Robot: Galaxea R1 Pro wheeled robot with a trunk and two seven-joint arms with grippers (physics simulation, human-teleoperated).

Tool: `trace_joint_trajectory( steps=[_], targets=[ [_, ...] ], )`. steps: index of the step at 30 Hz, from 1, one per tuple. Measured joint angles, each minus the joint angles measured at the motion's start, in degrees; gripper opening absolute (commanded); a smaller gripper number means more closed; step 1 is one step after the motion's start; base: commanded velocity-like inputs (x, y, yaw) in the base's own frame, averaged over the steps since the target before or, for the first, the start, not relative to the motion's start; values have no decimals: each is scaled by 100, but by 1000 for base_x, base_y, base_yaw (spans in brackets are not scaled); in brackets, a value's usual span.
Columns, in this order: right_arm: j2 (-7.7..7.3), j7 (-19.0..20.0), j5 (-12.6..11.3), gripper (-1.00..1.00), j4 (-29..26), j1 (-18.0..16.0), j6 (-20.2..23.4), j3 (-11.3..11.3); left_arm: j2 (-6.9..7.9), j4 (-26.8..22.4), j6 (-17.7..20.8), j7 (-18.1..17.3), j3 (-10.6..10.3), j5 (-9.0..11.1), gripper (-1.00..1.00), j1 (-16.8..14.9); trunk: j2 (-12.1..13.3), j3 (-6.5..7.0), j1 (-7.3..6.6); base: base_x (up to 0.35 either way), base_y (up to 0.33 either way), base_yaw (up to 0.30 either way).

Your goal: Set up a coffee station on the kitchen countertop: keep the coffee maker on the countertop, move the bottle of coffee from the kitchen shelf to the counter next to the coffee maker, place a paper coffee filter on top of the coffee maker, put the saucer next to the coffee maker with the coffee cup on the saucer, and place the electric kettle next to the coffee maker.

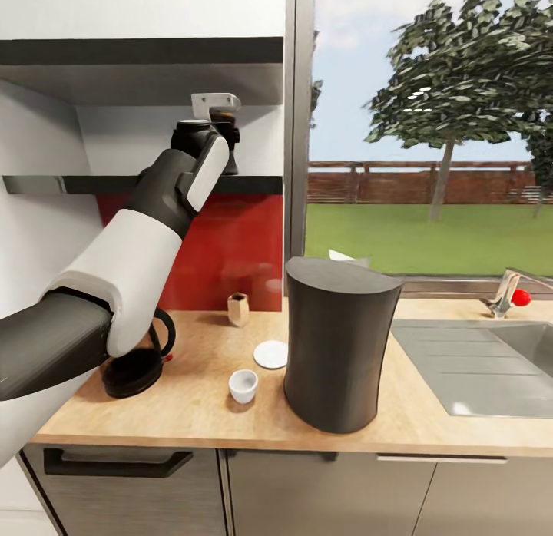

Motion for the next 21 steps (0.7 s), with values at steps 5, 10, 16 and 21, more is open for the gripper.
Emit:
trace_joint_trajectory(
  steps=[5, 10, 16, 21],
  targets=[
    [0, 0, 0, 100, 0, 0, 0, 0, 0, 1, -2, 2, 1, 4, 100, 0, 0, 0, -1, 82, -81, 0],
    [0, 0, 0, 100, 0, 0, 0, 0, 0, -12, 4, 0, 0, 0, 100, 0, 0, 0, 0, 42, -41, 0],
    [0, 0, 0, 100, 0, 0, 0, 0, 0, -10, 8, -6, -1, 1, 100, 0, -1, 0, -1, 134, -8, 0],
    [0, 0, 0, 100, 1, 0, 0, 1, 0, -5, 7, -6, -1, 5, 100, 0, 0, 0, 0, 91, -2, 0]
  ],
)
